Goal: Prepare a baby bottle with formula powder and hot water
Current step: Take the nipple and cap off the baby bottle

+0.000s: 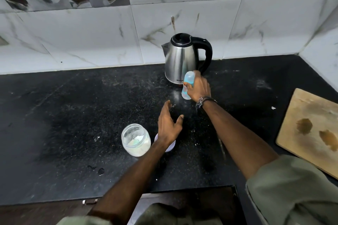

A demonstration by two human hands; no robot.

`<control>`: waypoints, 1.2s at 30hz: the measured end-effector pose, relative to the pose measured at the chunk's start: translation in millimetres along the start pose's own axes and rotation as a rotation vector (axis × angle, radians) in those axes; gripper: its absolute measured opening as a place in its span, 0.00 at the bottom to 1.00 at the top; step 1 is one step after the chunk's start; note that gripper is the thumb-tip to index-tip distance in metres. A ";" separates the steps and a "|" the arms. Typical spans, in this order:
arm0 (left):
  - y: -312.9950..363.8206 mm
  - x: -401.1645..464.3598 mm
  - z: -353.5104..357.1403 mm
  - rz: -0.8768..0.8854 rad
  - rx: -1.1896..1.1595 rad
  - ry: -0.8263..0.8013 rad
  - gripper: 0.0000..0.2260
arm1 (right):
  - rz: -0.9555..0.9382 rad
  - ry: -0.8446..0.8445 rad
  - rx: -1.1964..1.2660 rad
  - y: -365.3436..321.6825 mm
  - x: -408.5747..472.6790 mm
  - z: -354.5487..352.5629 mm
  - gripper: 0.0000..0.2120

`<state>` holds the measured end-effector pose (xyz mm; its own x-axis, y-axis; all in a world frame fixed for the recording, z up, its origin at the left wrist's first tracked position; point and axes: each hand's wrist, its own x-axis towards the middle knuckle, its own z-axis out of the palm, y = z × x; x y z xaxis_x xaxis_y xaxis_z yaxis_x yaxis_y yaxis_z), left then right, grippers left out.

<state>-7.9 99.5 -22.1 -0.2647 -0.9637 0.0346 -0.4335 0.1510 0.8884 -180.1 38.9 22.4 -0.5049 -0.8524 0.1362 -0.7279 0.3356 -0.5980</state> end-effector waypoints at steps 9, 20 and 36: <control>-4.0 0.0 5.1 0.046 0.015 0.024 0.36 | -0.150 -0.002 0.097 -13.1 -55.8 -17.2 0.26; 3.6 -36.3 6.5 0.190 -0.135 0.047 0.16 | -0.129 -0.075 0.034 -13.9 -132.2 -56.0 0.25; 0.3 -81.7 -17.5 0.319 -0.048 0.001 0.19 | -0.149 -0.064 -0.357 -40.1 -166.1 -66.2 0.26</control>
<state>28.6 174.4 -16.7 -0.3803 -0.8695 0.3151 -0.2880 0.4351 0.8531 -97.8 193.6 76.0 -0.3600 -0.9216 0.1449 -0.9122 0.3151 -0.2619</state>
